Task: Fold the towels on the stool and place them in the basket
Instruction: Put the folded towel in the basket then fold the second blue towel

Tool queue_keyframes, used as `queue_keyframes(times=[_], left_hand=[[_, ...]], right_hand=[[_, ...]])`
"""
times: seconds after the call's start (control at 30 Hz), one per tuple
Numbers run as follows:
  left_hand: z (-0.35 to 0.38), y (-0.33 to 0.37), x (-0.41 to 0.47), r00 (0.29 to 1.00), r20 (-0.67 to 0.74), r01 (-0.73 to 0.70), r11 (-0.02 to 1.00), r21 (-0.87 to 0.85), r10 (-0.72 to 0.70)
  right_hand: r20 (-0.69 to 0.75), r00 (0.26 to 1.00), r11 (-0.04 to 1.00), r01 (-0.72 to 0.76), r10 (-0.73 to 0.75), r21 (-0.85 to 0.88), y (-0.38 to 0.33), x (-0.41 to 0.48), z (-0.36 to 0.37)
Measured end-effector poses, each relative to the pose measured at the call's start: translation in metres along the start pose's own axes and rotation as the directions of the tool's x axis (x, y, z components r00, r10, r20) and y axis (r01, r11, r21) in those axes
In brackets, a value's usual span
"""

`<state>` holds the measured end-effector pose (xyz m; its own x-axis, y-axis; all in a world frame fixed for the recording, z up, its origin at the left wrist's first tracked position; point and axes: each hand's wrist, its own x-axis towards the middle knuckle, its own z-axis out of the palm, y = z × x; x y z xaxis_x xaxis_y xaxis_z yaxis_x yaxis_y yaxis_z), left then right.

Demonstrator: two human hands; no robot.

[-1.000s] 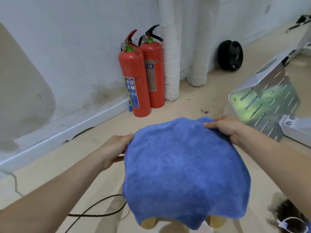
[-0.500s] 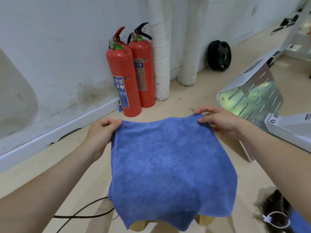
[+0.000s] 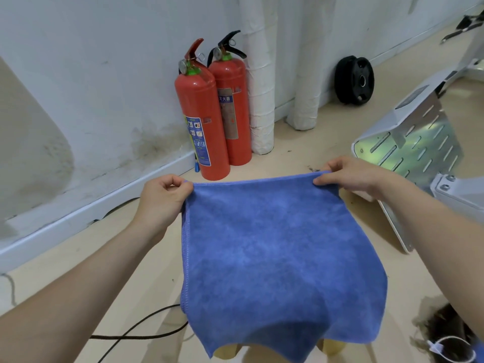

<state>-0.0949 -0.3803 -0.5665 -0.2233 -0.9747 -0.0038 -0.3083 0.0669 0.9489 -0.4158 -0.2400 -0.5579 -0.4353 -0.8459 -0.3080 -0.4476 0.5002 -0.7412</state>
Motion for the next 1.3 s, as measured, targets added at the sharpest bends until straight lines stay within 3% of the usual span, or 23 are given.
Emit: queue_keyframes(times=[0.2,0.37,0.5,0.57,0.67,0.77,0.9,1.1,1.2,1.3], left_hand=[[0.010,-0.005,0.008,0.998,-0.018,0.062,0.997,-0.047,-0.063],[0.028,-0.015,0.016,0.989,-0.040,0.139,0.989,-0.059,-0.141],[0.036,-0.018,0.021,0.954,-0.016,0.294,0.947,-0.131,-0.299],[0.036,-0.017,0.024,0.936,0.049,0.352,0.924,-0.148,-0.348],[0.033,-0.012,0.025,0.906,0.154,0.396,0.918,0.017,-0.393],[0.028,-0.016,0.022,0.836,0.317,0.437,0.893,0.112,-0.449],[0.023,-0.022,0.023,0.860,0.291,0.421,0.905,0.059,-0.419],[0.009,-0.018,0.028,0.856,0.369,0.376,0.926,0.035,-0.362],[0.010,-0.020,0.028,0.914,0.257,0.335,0.941,-0.044,-0.313],[0.016,-0.021,0.028,0.968,0.089,0.244,0.965,-0.094,-0.236]], right_hand=[[0.053,0.998,0.950,0.001,-0.018,0.311,0.008,0.005,-0.014],[-0.075,0.997,0.984,0.037,-0.024,0.174,0.011,0.015,-0.001],[-0.178,0.982,0.994,0.082,-0.068,0.074,0.008,0.020,0.010],[-0.125,0.992,0.992,0.012,0.004,0.126,0.012,0.022,0.009],[0.060,0.984,0.965,-0.177,0.169,0.194,0.019,0.021,0.010],[0.140,0.977,0.925,-0.197,0.160,0.323,0.029,0.023,0.014],[0.184,0.974,0.889,-0.198,0.131,0.413,0.029,0.021,0.015],[0.023,0.988,0.904,-0.151,0.155,0.399,0.024,0.022,0.015],[-0.083,0.991,0.947,-0.073,0.104,0.312,0.022,0.020,0.019],[-0.386,0.922,0.981,0.109,-0.039,0.162,0.018,0.021,0.030]])
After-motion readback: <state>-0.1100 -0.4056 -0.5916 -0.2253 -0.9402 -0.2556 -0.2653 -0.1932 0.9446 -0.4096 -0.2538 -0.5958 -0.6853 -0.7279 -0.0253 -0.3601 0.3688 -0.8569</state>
